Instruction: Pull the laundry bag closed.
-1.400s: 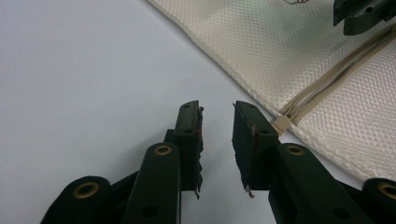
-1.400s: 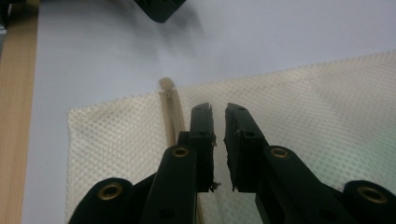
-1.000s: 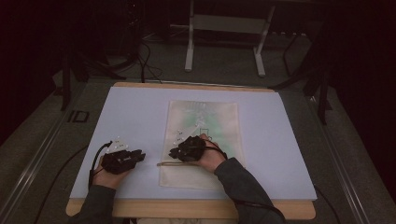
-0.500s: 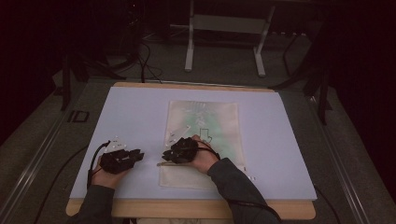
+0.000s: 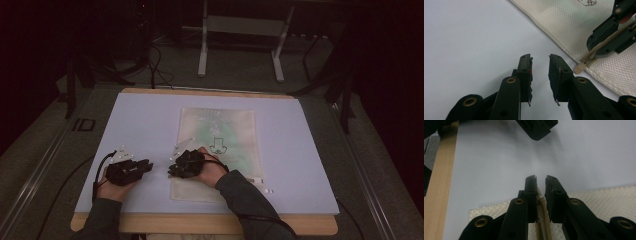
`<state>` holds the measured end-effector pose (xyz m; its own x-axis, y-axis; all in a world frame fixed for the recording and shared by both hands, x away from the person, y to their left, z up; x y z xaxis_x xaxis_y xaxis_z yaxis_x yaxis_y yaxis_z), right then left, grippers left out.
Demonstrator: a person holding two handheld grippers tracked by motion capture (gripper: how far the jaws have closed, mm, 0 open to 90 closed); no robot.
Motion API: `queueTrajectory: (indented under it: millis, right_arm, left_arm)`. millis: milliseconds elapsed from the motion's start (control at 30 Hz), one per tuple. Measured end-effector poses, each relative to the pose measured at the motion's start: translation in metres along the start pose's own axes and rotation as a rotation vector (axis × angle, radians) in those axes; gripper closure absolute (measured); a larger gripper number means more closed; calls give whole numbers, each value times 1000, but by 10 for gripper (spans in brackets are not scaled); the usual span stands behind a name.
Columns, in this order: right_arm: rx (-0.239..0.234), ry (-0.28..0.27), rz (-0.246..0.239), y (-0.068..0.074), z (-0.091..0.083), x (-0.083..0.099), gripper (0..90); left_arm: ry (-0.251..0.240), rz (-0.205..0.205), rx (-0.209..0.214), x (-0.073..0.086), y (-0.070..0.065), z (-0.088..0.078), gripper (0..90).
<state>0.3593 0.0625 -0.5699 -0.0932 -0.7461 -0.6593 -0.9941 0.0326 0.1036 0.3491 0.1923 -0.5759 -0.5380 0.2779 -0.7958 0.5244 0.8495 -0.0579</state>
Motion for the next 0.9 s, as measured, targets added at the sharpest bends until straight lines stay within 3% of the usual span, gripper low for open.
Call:
queueTrajectory:
  millis: [400, 900]
  right_arm:
    - [-8, 39, -13, 0, 16, 0, 783]
    - [18, 100, -24, -1, 30, 3, 776]
  left_arm:
    - [1, 0, 1, 0, 1, 0, 706]
    - [0, -2, -2, 0, 1, -1, 705]
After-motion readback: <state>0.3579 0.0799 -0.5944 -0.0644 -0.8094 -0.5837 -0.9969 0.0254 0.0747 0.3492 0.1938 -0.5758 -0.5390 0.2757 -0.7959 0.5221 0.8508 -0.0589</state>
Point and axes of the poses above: each handheld gripper's, and its own axes: z roughly forward along the jaws, x roughly out of its underside, y roughly to its left, the point moved 9 cm from there along z, roughly forward along the jaws, and after that the axes turned 7 degrees about -x, right-handed, at the moved point
